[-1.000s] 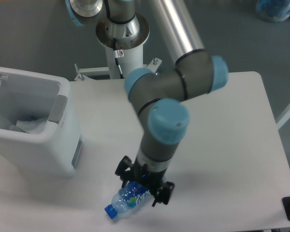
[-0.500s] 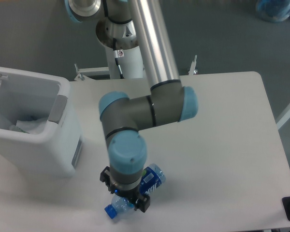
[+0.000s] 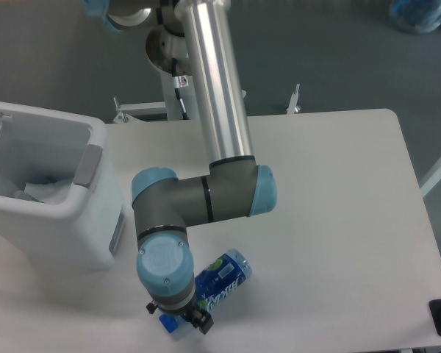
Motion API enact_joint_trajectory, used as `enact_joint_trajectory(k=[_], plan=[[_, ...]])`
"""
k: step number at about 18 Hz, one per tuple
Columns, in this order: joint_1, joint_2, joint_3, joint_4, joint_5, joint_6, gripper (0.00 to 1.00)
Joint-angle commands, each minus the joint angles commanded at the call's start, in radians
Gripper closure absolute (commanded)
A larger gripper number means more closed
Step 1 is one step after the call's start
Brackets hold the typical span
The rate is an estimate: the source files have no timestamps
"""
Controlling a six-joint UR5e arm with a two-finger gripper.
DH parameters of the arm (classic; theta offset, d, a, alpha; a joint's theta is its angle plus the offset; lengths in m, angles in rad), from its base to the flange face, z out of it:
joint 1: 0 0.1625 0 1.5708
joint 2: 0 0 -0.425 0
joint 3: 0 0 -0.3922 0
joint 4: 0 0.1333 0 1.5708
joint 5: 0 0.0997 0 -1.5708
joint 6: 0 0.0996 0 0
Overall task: Place the trash in the trash can
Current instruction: 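Rotate the gripper to align with the bottle's length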
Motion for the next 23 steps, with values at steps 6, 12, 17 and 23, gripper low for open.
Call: enact_joint_trajectory(k=[6, 12, 17, 23], plan=[[-0.012, -0.048, 0.043, 0.002, 0.040, -0.006, 0.00], [-0.015, -0.068, 0.054, 0.003, 0.054, -0.008, 0.00], [-0.017, -0.068, 0.052, 0.000, 0.045, -0.009, 0.37], [-0.017, -0.046, 0.052, 0.000, 0.029, -0.014, 0.61]])
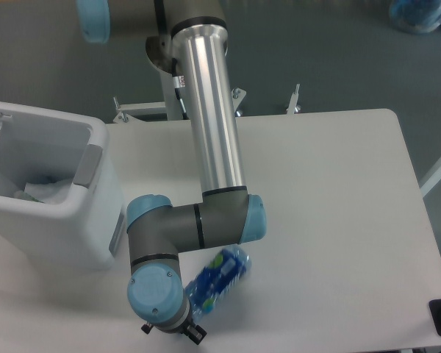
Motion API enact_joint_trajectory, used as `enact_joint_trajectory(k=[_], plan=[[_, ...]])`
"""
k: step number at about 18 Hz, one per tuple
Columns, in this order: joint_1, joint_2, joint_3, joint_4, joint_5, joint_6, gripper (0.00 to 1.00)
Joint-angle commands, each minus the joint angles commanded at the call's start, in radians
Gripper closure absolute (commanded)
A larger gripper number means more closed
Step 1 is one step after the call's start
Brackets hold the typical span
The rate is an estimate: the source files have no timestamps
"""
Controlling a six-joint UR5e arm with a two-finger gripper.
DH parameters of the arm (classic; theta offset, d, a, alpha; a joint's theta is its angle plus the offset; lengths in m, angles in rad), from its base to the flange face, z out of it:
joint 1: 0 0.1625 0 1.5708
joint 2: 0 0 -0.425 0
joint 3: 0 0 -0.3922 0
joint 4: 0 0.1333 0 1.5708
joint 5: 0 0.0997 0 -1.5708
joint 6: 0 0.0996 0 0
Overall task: Place the trash in the trash can
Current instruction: 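Rotate the gripper to align with the bottle's length, then close the gripper on the bottle and lift it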
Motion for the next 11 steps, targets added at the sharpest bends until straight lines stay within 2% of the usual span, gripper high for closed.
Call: enact_joint_trajectory(k=[7, 11], plan=[[0.024, 0.069, -0.003, 0.003, -0.068, -0.002, 0.66], [0.083, 0.149, -0.005, 0.014, -0.199, -0.003, 0.66]])
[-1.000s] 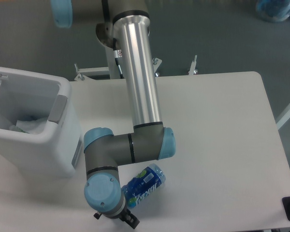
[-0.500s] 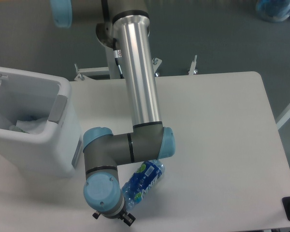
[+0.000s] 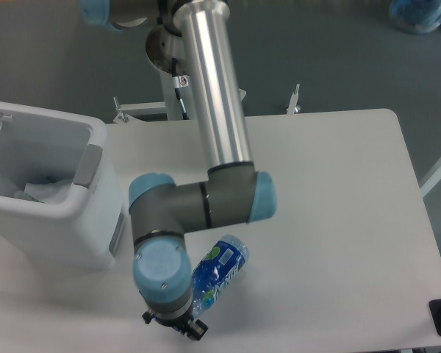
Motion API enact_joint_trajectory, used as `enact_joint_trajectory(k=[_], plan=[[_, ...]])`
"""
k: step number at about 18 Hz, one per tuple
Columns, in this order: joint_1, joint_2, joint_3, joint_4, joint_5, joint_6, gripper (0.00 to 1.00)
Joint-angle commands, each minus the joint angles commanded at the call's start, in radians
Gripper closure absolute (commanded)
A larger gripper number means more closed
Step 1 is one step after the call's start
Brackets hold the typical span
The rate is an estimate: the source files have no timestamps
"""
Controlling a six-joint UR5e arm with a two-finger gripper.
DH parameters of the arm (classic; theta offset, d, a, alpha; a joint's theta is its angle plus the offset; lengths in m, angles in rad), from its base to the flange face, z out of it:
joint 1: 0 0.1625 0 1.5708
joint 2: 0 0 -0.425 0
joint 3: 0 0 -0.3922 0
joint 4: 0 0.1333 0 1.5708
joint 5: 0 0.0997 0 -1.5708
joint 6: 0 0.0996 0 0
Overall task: Place the trash in the trash can
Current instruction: 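Close the gripper on the bottle and lift it, then carry the water bottle over the trash bin opening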
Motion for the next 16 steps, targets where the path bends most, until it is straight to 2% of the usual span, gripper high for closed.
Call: enact_joint_trajectory(k=[1, 5, 10, 13, 16], plan=[[0.018, 0.021, 0.000, 0.011, -0.040, -0.009, 0.67], [0.068, 0.083, 0.000, 0.124, -0.190, -0.115, 0.67], [0.092, 0.143, 0.002, 0.204, -0.279, -0.121, 0.67], [0.092, 0.186, 0.002, 0.222, -0.325, -0.127, 0.67], [0.094, 0.236, 0.005, 0.222, -0.451, -0.193, 0.69]])
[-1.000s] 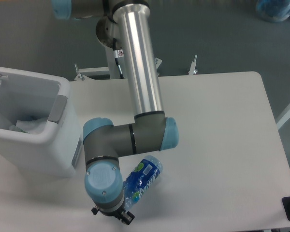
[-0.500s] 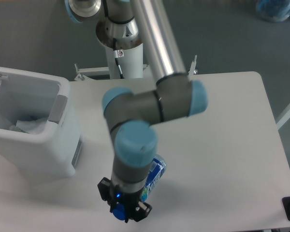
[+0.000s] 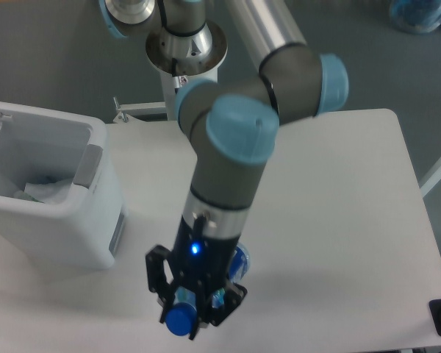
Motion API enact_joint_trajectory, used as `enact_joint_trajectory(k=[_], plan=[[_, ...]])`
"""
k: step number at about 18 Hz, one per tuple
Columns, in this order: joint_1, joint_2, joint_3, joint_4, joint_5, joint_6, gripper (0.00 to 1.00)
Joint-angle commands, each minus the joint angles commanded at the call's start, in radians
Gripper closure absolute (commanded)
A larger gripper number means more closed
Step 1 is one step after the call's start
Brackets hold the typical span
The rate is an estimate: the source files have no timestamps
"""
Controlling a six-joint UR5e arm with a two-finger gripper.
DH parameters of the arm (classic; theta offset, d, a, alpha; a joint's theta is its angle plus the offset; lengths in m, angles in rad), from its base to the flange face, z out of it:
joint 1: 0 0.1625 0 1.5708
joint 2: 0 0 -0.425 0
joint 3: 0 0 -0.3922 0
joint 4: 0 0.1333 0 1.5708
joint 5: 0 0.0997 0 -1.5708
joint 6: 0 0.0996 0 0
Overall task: Place the trash in the trash can
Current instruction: 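Carry the water bottle over the trash bin opening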
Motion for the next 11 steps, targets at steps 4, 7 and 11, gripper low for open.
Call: enact_joint_trajectory(k=[4, 7, 11], plan=[[0.002, 0.055, -0.005, 0.002, -0.105, -0.051, 0.71], [-0.014, 0.092, -0.014, 0.002, -0.122, -0.069, 0.74], [-0.038, 0.112, -0.032, 0.002, -0.221, -0.076, 0.74]])
